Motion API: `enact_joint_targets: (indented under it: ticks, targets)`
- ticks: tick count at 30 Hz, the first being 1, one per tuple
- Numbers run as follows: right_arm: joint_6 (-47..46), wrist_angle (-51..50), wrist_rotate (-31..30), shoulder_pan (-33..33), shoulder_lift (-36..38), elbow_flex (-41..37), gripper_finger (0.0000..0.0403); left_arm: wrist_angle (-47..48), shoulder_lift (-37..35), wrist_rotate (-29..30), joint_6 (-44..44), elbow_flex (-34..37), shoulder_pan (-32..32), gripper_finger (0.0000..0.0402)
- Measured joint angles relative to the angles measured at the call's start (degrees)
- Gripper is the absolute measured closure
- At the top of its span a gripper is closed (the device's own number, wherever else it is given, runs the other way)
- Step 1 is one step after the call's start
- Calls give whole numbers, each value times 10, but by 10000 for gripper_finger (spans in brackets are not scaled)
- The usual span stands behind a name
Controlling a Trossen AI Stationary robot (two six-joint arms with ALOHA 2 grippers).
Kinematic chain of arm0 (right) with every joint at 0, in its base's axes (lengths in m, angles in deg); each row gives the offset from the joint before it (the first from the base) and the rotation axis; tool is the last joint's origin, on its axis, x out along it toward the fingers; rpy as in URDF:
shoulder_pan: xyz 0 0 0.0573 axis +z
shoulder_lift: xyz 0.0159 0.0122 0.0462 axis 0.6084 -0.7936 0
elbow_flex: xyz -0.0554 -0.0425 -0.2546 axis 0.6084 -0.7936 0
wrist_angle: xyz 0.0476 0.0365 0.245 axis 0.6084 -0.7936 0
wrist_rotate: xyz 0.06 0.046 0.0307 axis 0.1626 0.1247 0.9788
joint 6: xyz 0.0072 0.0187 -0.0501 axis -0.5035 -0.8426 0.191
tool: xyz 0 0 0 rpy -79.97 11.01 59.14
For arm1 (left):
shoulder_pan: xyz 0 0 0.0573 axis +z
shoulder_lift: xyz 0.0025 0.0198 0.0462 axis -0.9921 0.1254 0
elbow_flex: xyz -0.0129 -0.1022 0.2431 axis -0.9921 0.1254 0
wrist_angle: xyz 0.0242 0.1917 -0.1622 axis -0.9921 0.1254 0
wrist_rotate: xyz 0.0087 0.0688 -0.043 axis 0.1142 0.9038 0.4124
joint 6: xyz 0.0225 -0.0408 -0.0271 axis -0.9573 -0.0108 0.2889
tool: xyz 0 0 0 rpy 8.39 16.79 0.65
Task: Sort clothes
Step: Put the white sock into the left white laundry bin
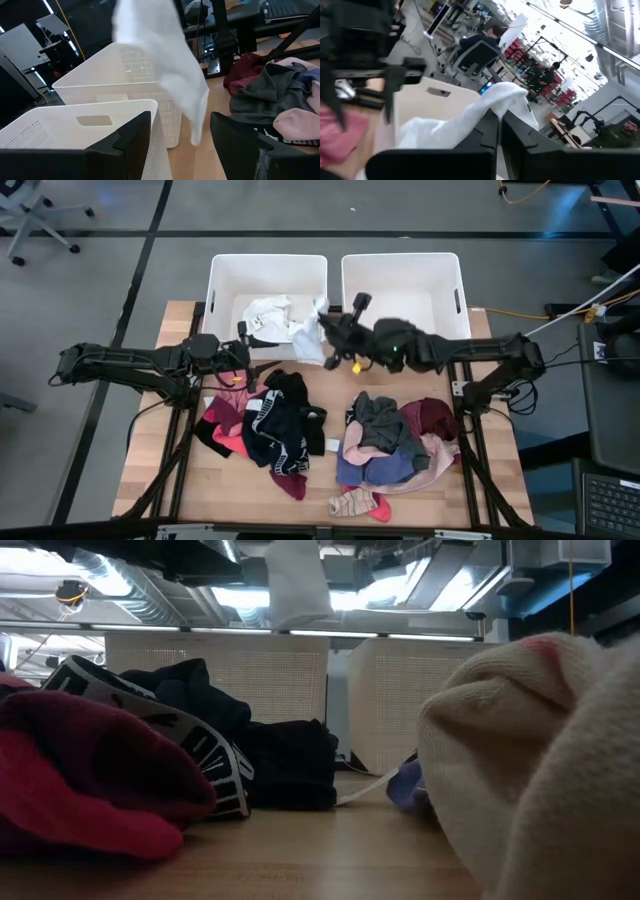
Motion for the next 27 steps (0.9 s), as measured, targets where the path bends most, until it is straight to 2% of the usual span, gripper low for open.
enact_joint_targets:
  ticks: [9, 17, 24, 27]
  targets:
    - [-8, 104, 91, -115, -16, 0, 388, -2, 0, 0, -2, 0, 0, 208]
    - [-118, 157, 182, -189, -60, 0, 388, -1, 0, 0, -4, 0, 1, 208]
    - [-161, 157, 193, -203, -109, 0, 388, 0, 0, 0, -4, 0, 1, 208]
    - [-162, 158, 193, -202, -124, 0, 375, 0, 0, 0, -4, 0, 1, 208]
